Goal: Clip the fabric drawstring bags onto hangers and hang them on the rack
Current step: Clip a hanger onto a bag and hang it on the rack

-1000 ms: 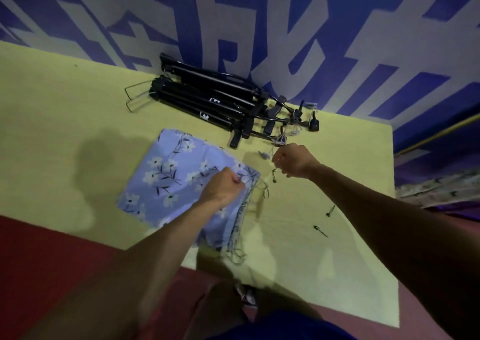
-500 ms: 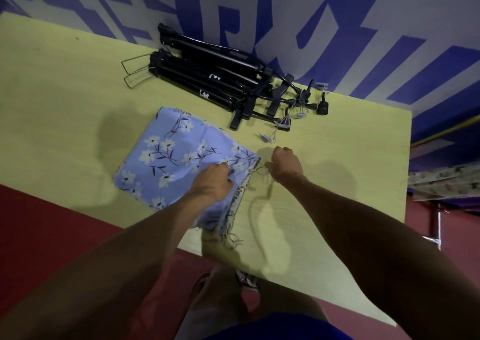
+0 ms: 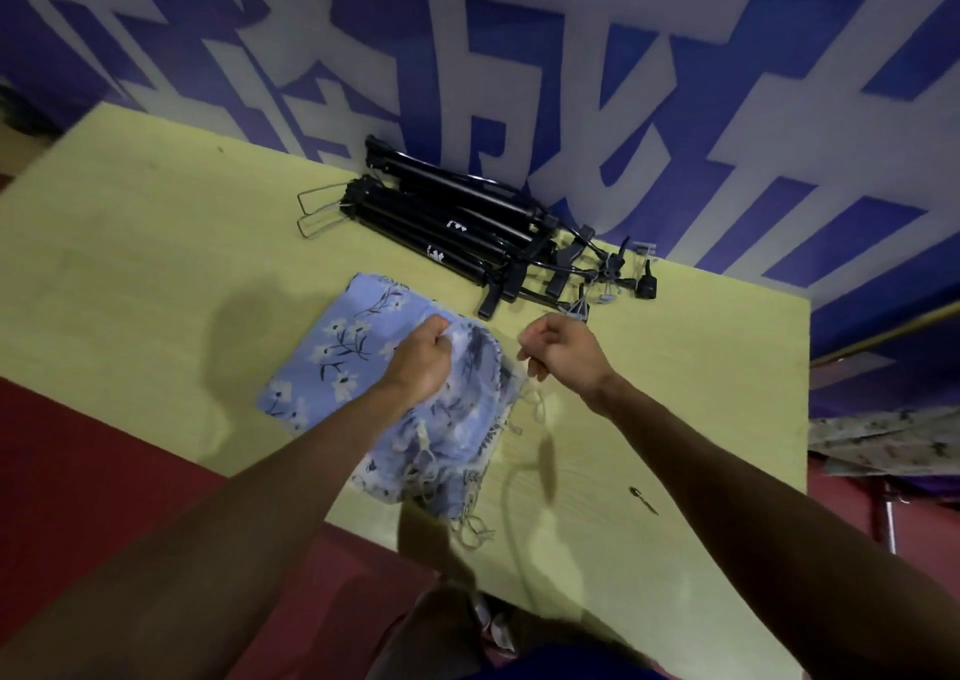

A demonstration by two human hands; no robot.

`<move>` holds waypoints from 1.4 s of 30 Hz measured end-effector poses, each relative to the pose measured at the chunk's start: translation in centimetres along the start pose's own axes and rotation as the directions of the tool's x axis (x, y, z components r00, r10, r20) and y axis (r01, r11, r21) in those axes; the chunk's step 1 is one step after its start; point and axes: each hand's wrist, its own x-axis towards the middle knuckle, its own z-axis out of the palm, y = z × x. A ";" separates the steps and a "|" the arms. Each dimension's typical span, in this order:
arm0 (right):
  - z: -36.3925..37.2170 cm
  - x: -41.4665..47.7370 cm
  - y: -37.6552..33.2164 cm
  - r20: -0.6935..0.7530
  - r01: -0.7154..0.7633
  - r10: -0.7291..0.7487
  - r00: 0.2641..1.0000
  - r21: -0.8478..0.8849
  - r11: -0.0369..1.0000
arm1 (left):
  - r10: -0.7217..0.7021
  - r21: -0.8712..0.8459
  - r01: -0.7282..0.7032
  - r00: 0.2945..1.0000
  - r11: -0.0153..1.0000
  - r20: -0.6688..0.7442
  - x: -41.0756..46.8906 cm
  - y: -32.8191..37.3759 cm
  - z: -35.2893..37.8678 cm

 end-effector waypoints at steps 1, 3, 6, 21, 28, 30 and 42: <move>-0.2 -0.5 -1.7 0.032 0.054 -0.055 0.998 0.033 0.998 | 0.053 -0.010 -0.053 0.998 0.999 -0.029 -0.2 0.8 -0.6; -0.4 -1.5 -4.4 0.126 0.133 -0.135 0.983 0.025 0.991 | 0.124 -0.015 -0.125 0.989 0.992 -0.083 -0.2 2.2 -1.7; -0.1 -2.0 -7.2 0.271 0.214 -0.187 0.944 -0.074 0.974 | 0.194 0.018 -0.194 0.969 0.981 -0.153 -0.7 4.6 -3.3; 3.9 0.8 -10.4 0.342 0.362 -0.185 0.921 -0.576 0.733 | 0.186 0.126 -0.149 0.914 0.981 -0.362 -2.2 5.7 -9.8; 3.5 2.3 -12.1 0.314 0.363 -0.230 0.921 -0.480 0.799 | 0.147 0.149 -0.089 0.885 0.985 -0.442 -1.1 6.5 -13.3; 2.9 2.9 -12.2 0.276 0.305 -0.210 0.938 -0.368 0.878 | 0.173 0.212 -0.084 0.879 0.974 -0.445 -0.6 7.0 -13.7; -3.2 7.9 -9.5 0.010 0.018 -0.015 1.000 -0.450 0.893 | 0.056 0.275 -0.006 0.983 0.962 -0.173 4.0 2.6 -9.2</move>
